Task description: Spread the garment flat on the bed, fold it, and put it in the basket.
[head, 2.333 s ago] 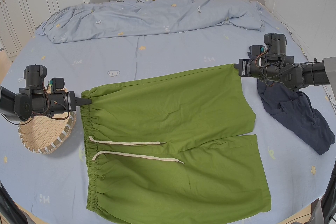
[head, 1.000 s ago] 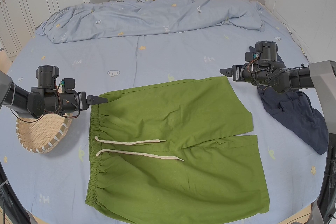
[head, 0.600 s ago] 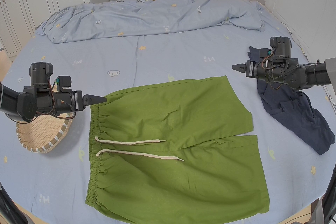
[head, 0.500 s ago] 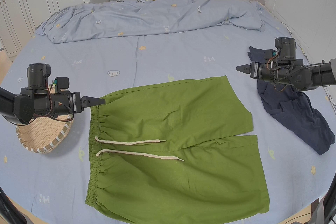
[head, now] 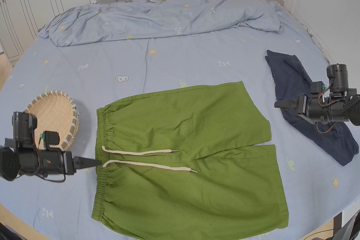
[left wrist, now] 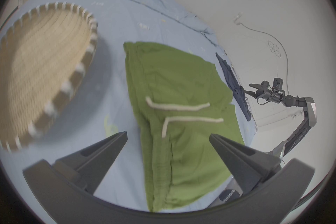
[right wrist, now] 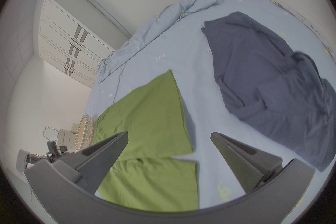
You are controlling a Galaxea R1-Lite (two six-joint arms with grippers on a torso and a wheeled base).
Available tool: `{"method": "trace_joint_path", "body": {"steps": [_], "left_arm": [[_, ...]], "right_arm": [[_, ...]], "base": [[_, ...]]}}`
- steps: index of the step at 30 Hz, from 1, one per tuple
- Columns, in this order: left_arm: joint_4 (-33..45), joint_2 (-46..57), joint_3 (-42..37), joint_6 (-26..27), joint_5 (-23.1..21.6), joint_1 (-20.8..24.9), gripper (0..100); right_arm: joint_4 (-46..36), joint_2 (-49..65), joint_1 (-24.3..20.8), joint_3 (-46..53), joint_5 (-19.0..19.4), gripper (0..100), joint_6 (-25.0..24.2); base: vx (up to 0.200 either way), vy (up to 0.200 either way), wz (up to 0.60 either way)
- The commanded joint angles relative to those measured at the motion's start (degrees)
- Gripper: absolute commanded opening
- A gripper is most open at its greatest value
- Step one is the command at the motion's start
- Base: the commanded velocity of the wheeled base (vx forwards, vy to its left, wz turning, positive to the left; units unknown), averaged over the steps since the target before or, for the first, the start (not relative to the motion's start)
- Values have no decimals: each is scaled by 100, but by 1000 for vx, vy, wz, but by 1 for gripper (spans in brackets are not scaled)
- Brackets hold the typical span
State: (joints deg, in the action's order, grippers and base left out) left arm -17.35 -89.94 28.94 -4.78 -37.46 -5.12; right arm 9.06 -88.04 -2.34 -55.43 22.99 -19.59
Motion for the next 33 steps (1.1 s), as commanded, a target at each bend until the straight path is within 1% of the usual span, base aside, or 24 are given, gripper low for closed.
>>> {"method": "trace_joint_path", "body": {"steps": [1,3,5,6,8,10,14,21,26,33], "left_arm": [[3,803,-1224,-23,-42,-121,100],[3,803,-1224,-23,-42,-121,100],[3,768,-1593,-14,-86,-59,100],[3,750,-1611,-14,-86,-59,100],[3,504,-1725,21,-77,-42,100],[3,363,-1778,30,-68,-68,100],[-6,29,-1769,21,-86,-59,100],[-23,-480,-1646,12,-209,222,100],[-23,-683,-1628,12,-226,371,100],[-23,-770,-1628,21,-226,433,100]], "right_arm": [[-141,727,58,648,241,100,-98],[-141,727,58,648,241,100,-98],[-194,744,32,744,250,100,-106],[-194,744,32,762,250,100,-106],[-185,832,-12,858,241,100,-98],[-176,859,41,911,241,100,-89],[-185,955,49,955,241,100,-89],[-185,1035,-12,1034,241,100,-80],[-185,1026,-3,1034,241,100,-80],[-176,1035,-21,1078,241,100,-80]], "base": [[0,0,0],[0,0,0],[0,0,0],[0,0,0],[0,0,0],[0,0,0],[0,0,0],[0,0,0],[0,0,0],[0,0,0]]}}
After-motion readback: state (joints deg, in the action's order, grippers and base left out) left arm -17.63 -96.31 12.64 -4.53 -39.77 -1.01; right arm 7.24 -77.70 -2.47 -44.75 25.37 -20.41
